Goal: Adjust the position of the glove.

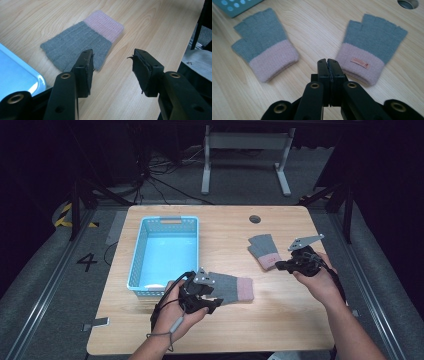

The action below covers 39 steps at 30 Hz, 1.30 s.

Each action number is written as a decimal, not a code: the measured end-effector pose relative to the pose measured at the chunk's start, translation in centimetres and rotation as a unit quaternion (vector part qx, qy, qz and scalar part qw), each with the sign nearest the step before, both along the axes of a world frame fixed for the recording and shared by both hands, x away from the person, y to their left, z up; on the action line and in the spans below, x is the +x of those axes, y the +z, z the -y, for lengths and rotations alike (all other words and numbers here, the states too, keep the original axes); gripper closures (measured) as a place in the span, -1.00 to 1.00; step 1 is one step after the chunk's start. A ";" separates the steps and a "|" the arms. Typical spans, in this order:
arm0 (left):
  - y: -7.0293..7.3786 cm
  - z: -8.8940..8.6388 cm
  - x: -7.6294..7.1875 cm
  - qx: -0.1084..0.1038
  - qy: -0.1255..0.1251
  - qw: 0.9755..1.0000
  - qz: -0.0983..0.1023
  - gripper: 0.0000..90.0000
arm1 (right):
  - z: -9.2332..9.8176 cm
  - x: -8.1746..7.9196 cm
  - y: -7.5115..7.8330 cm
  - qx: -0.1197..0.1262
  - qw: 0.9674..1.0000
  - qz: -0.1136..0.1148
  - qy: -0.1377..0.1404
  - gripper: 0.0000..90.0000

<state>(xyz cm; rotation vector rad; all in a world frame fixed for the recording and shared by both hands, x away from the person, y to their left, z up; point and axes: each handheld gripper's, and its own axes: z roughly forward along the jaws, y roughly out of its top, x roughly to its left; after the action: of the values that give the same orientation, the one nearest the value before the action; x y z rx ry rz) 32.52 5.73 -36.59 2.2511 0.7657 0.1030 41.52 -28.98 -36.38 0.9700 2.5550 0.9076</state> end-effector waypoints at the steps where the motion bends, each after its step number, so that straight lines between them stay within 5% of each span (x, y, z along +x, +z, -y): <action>1: 0.1 0.0 0.0 -0.004 0.001 1.000 0.000 0.16 | -0.2 -0.1 0.0 0.003 1.000 -0.001 0.004 1.00; 11: 0.3 -0.1 0.1 -0.008 -0.003 1.000 0.000 0.16 | -3.0 -0.7 0.0 0.011 0.999 -0.010 0.049 1.00; 24: 0.1 -0.3 0.1 -0.013 0.003 1.000 0.005 0.11 | -9.7 -0.8 -3.8 -0.032 0.992 -0.043 0.117 1.00; 39: 0.0 -0.2 0.1 -0.010 0.004 1.000 0.006 0.09 | -10.9 -0.5 -6.5 -0.061 0.988 -0.070 0.124 1.00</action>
<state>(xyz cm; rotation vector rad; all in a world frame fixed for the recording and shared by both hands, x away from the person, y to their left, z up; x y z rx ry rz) 32.64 5.90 -36.59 2.2268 0.7655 0.1113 41.05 -18.12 -42.87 0.7143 2.8598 0.7548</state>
